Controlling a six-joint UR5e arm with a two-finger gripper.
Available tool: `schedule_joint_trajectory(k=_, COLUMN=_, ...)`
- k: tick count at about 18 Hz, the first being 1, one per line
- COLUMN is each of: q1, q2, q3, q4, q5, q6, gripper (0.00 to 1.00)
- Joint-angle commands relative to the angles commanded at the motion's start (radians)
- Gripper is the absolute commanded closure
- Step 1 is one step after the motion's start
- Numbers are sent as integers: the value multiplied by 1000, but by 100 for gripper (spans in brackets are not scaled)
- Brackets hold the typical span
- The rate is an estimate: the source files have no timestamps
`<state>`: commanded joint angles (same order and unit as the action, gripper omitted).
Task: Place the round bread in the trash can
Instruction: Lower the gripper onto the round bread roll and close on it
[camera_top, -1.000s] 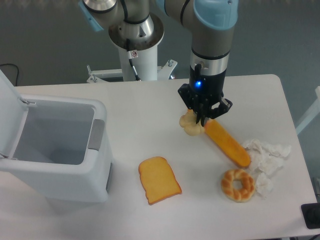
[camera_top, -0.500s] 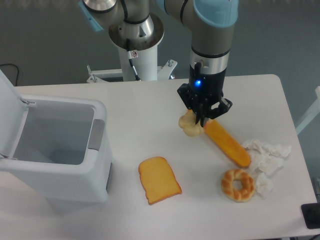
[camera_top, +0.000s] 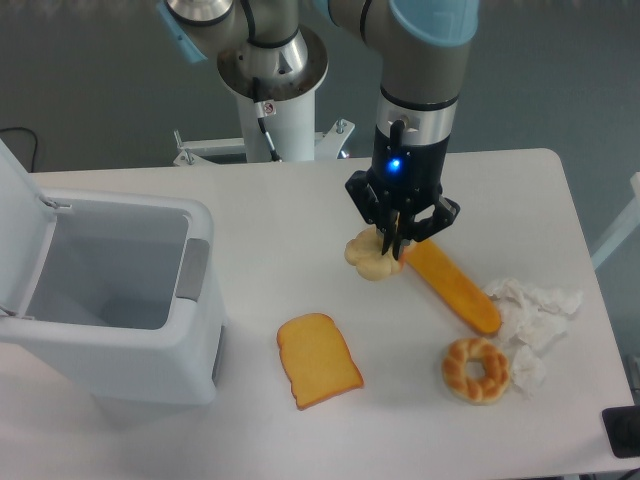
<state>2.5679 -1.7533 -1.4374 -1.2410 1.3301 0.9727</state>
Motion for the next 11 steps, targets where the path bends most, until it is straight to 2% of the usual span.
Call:
schedule_joint_trajectory(k=2, q1=-2, q2=0, q3=23, q4=0, q5=-12, q6=-31, gripper=100)
schedule_joint_trajectory(k=8, q1=-34, q2=3, q3=38, q4=0, q5=-51, q6=-51, gripper=100)
schedule_joint_trajectory(k=11, q1=-46, q2=6, q3=38, q4=2, q5=-104, q6=-148, gripper=100)
